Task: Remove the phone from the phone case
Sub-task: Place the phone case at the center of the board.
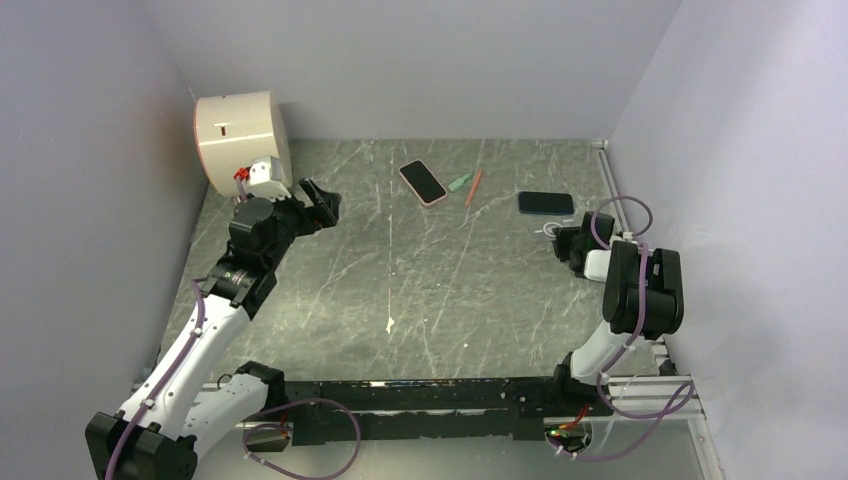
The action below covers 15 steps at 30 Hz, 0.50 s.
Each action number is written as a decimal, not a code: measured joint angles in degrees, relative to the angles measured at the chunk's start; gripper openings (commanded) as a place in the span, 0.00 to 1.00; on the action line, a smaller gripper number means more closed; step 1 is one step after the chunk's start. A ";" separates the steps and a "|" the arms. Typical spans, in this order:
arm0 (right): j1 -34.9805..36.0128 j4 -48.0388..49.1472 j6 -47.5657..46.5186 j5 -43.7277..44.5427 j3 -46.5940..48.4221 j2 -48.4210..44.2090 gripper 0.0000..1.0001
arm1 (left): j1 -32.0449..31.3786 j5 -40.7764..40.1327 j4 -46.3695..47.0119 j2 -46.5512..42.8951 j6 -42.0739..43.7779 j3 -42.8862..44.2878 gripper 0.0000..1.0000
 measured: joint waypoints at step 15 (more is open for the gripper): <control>0.20 1.05 -0.48 -4.50 5.14 2.40 0.80 | 0.00 0.02 0.42 0.00 0.09 -0.61 0.94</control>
